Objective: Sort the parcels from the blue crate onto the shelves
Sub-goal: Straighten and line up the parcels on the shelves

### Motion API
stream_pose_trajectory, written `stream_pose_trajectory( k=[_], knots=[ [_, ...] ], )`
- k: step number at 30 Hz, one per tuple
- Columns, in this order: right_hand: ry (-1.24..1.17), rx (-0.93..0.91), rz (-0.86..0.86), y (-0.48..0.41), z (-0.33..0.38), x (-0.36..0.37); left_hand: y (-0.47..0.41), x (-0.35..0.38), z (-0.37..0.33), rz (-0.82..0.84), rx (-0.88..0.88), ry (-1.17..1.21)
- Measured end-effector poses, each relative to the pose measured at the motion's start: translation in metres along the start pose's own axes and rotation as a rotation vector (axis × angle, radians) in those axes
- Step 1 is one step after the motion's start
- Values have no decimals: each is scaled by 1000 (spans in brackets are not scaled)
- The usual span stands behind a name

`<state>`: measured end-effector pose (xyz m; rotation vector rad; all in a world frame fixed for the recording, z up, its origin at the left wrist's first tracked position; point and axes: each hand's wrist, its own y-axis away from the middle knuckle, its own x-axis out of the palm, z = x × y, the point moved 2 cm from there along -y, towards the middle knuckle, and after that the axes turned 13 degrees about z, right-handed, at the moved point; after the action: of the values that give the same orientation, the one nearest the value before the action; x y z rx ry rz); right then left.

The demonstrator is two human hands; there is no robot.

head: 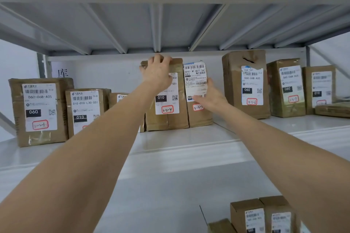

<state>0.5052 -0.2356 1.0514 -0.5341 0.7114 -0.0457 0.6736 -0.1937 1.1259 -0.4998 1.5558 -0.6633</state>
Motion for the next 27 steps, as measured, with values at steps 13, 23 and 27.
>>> stream_pose_trajectory(
  k=[13, 23, 27],
  knots=[
    [705, 30, -184, 41, -52, -88, 9, 18, -131, -121, 275, -65],
    [685, 129, -159, 57, -166, -212, -9, 62, -277, 121, 127, -55],
    [631, 104, -143, 40, -183, -218, -22, 66, -292, 124, 85, -122]
  ],
)
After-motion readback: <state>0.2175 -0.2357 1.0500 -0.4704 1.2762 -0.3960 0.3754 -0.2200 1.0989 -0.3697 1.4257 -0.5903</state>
